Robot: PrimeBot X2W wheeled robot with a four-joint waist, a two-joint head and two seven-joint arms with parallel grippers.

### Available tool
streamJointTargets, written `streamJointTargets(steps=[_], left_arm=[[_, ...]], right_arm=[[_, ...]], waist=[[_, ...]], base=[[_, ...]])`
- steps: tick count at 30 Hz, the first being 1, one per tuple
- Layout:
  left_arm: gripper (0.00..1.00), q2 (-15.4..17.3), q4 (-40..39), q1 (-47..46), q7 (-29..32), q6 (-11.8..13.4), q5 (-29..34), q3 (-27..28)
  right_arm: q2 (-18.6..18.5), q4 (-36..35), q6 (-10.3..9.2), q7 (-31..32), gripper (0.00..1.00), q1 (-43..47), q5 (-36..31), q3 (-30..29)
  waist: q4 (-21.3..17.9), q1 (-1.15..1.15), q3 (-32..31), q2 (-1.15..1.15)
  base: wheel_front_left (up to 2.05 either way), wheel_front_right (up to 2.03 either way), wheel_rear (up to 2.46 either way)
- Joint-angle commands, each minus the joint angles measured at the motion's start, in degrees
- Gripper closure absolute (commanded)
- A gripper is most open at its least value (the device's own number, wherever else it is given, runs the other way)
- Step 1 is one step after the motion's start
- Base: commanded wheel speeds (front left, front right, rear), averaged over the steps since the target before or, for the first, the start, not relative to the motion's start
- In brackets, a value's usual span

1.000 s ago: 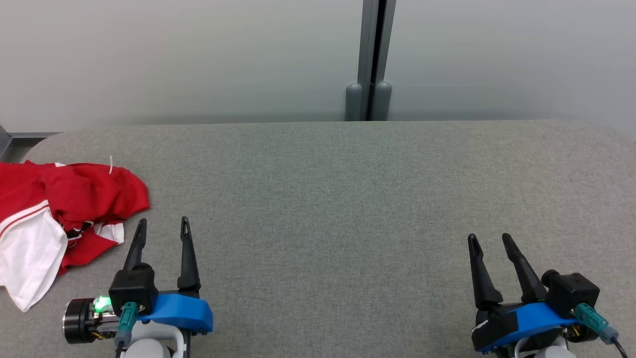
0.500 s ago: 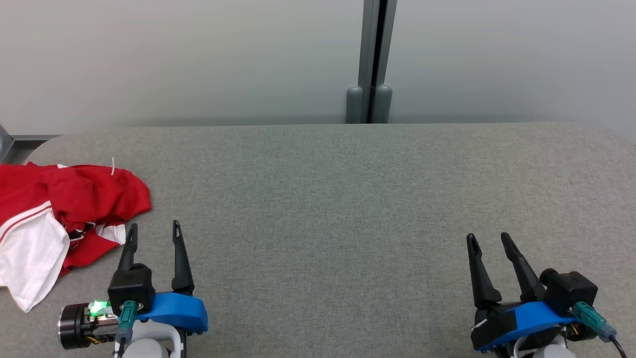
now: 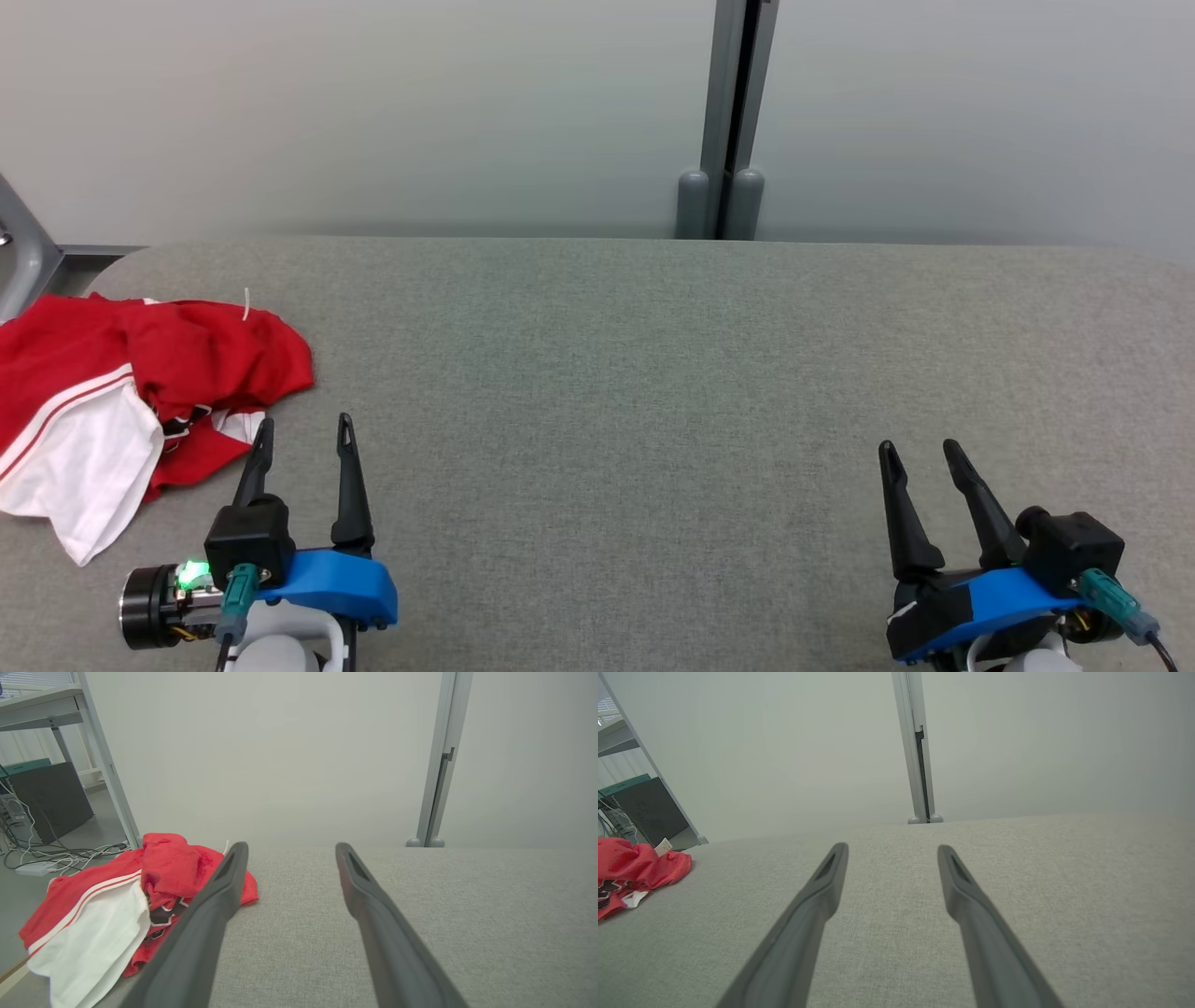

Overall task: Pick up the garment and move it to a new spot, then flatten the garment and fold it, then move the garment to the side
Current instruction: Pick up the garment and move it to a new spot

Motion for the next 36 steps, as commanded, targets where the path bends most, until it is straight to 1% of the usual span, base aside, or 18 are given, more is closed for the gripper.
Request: streamJointTargets(steps=[1,6,11,28,31,36], left_arm=[[0.00,0.37,-0.22,-0.31,-0.18,-0.17,-0.24,0.18],[0.00,0.56,-0.23,-0.38,-0.17,0.05,-0.17,0.52],[0.00,0.76,-0.38,-0.18,-0.17,-0.09,-0.43,0.88],[0.00,2.14,-2.11,1.62,-0.17,-0.29,-1.36,2.89],[0.00,2.23,-2.44,1.93,-0.18,-0.29,-1.36,3.01],[0.00,2.53,-2.75,2.15,-0.17,-1.06,-1.38,3.08]], right_arm=[[-0.38,-0.08,0.15,-0.22,0.00,0.39,-0.02,-0.08],[-0.37,-0.09,0.15,-0.22,0.00,0.30,-0.25,-0.07],[-0.37,-0.31,0.15,-0.22,0.00,0.36,-0.08,0.09],[-0.37,-0.71,0.15,-0.21,0.00,0.21,-0.41,-0.05],[-0.39,-0.70,0.14,-0.21,0.00,-0.05,-0.65,0.03],[-0.38,-0.76,0.14,-0.21,0.00,0.02,-0.83,0.14]], waist=[[0.30,0.00,0.11,0.00],[2.82,0.00,0.21,0.00],[6.18,0.00,0.63,0.00],[19.42,0.00,1.83,0.00],[21.10,0.00,2.16,0.00],[22.96,0.00,2.37,0.00]], base=[[0.00,0.00,0.00],[0.00,0.00,0.00],[0.00,0.00,0.00],[0.00,0.00,0.00],[0.00,0.00,0.00],[0.00,0.00,0.00]])
